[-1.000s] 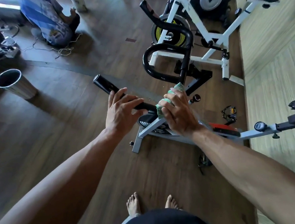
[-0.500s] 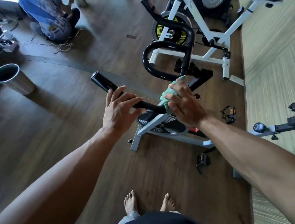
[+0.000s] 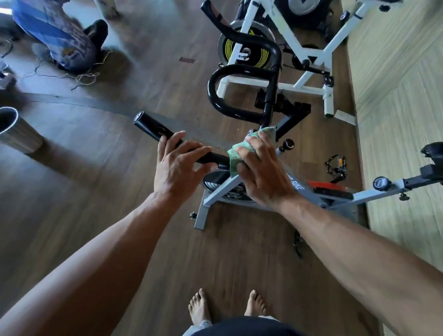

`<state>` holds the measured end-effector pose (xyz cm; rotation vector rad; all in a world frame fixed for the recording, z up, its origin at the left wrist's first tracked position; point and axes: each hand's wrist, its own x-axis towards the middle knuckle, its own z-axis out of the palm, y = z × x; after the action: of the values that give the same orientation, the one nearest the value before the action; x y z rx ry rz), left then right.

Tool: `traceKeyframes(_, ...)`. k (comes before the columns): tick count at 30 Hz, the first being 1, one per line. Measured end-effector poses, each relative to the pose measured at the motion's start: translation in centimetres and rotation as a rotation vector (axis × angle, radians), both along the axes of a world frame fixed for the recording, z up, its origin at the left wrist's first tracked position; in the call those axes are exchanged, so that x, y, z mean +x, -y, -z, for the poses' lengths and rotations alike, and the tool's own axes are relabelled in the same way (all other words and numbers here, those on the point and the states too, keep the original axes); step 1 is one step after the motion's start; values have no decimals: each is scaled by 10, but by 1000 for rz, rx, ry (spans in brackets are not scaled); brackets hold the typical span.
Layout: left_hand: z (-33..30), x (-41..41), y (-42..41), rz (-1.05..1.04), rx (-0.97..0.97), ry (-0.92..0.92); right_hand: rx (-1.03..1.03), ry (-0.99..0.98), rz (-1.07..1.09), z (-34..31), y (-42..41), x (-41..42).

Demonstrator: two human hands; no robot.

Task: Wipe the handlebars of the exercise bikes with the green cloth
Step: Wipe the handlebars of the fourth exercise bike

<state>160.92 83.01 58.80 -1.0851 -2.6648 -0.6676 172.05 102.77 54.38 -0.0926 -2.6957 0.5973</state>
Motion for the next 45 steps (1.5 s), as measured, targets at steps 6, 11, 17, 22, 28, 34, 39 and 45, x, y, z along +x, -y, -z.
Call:
traceKeyframes(6, -3, 4, 3, 19, -2, 9, -96, 41, 219, -7, 44, 0)
traceKeyframes(11, -3, 3, 1, 16, 1, 9, 122, 43, 198, -20, 28, 7)
traceKeyframes(17, -2, 3, 2, 25, 2, -30, 117, 144, 155, -22, 20, -8)
traceKeyframes(22, -1, 4, 2, 27, 3, -31, 41, 95, 191, -17, 31, -13)
traceKeyframes(28, -2, 5, 2, 33, -11, -4, 32, 4, 198, -11, 31, -14)
traceKeyframes(34, -1, 8, 3, 30, -18, 7, 5, -44, 175, -7, 33, -10)
traceKeyframes(39, 1, 14, 5, 52, -14, 14, -7, -45, 139, -8, 33, -7)
traceKeyframes(45, 16, 31, 13, 89, 98, 76, -71, -35, 128, -17, 37, 3)
